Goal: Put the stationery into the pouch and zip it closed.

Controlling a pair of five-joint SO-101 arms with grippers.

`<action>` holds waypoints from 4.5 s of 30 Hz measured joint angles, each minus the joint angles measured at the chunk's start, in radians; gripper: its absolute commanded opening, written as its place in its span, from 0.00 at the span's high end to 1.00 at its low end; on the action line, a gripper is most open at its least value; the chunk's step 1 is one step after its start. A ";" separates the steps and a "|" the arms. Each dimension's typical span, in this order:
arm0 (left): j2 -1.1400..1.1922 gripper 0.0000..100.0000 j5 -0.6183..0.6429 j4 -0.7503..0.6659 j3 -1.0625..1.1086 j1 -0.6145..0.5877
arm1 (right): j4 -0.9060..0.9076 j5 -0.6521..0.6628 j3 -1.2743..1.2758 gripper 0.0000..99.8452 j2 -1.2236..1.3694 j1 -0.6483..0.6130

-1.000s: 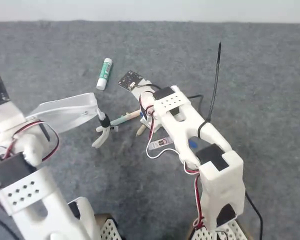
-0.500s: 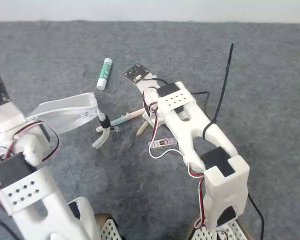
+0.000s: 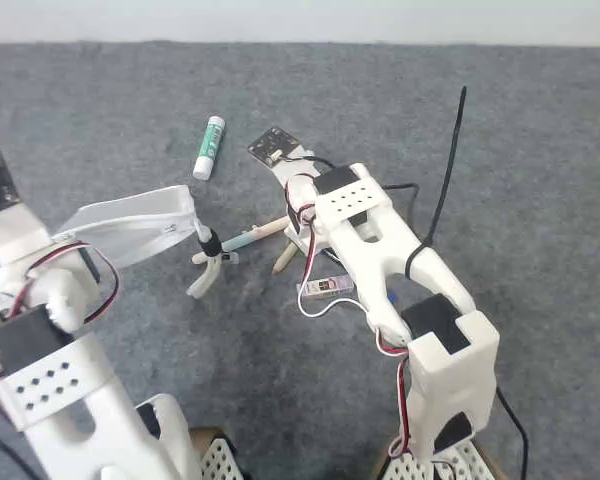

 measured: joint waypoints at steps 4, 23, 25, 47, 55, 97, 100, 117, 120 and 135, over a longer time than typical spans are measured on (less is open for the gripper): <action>0.000 0.99 0.000 0.000 0.000 0.000 | 0.000 0.000 0.005 0.89 0.000 -0.025; 0.000 0.99 0.000 0.000 0.000 0.000 | 0.000 0.000 0.006 0.96 0.035 -0.026; 0.000 0.99 0.000 0.000 0.000 0.000 | 0.000 0.000 0.006 1.00 0.035 -0.026; 0.000 0.99 0.000 0.000 0.000 0.000 | 0.126 -0.170 0.015 0.99 -0.210 0.014; 0.000 0.99 0.000 0.000 0.000 0.000 | 0.219 -0.244 0.015 0.99 -0.410 0.014; 0.000 0.99 0.000 0.000 0.000 0.025 | -0.192 -0.474 0.069 0.99 -0.885 -0.315; 0.000 0.99 0.000 0.000 0.000 0.029 | -0.245 -0.479 0.095 0.99 -0.921 -0.331; 0.000 0.99 0.000 0.000 0.000 0.120 | -0.806 -0.479 0.637 0.99 -1.195 -0.391; 0.000 0.99 0.000 0.000 0.000 0.120 | -0.873 -0.479 0.677 0.99 -1.204 -0.396; 0.000 0.99 0.000 0.000 0.000 0.157 | -1.140 -0.479 0.876 0.99 -1.280 -0.396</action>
